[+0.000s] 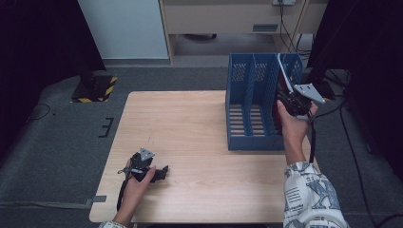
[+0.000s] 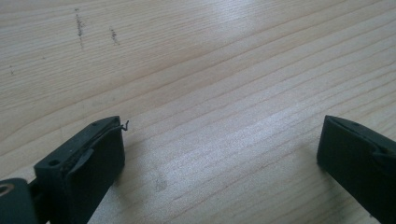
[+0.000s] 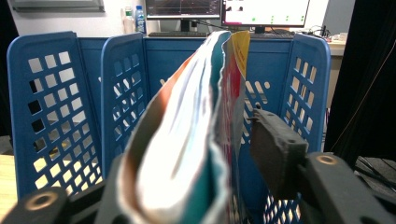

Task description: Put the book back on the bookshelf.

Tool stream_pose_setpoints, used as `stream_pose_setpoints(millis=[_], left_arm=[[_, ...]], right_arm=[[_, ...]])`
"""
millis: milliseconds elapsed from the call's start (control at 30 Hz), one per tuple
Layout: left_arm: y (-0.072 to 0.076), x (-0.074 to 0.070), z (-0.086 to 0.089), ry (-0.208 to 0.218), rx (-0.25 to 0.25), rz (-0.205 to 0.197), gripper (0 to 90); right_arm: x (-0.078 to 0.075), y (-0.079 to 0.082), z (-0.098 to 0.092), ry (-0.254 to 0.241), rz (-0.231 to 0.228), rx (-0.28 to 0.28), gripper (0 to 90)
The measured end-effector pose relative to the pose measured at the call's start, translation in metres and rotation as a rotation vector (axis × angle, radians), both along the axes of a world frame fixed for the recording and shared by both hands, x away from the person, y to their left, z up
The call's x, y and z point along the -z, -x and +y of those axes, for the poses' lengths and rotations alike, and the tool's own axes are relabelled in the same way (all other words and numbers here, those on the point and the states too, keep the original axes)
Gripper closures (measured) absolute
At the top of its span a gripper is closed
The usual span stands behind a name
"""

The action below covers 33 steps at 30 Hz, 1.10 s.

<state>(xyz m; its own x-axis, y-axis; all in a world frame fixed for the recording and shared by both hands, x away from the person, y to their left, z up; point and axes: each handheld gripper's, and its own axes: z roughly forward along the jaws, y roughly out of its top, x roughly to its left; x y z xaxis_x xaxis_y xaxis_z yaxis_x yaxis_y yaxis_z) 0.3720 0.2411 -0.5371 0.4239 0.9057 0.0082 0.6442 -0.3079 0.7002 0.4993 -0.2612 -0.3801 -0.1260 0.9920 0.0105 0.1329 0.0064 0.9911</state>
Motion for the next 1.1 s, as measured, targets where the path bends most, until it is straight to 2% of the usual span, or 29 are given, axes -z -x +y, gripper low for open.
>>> stream_pose_setpoints(millis=[167, 267, 400, 800, 1100], left_arm=[[0.0, 0.0, 0.0, 0.0, 0.0, 0.0, 0.1], [0.0, 0.0, 0.0, 0.0, 0.0, 0.0, 0.1], [0.0, 0.0, 0.0, 0.0, 0.0, 0.0, 0.2], [0.0, 0.0, 0.0, 0.0, 0.0, 0.0, 0.1], [0.0, 0.0, 0.0, 0.0, 0.0, 0.0, 0.2]], right_arm=[[-0.0022, 0.0003, -0.0009, -0.021, 0.017, -0.002, 39.9], [-0.0029, 0.0007, -0.0007, -0.014, 0.03, 0.015, 31.5], [-0.0047, 0.001, 0.0007, -0.009, 0.039, 0.025, 25.1], [-0.0086, 0.0003, 0.001, 0.016, 0.105, -0.002, 10.3], [-0.0084, 0.0029, 0.0045, 0.029, 0.136, -0.041, 3.8]])
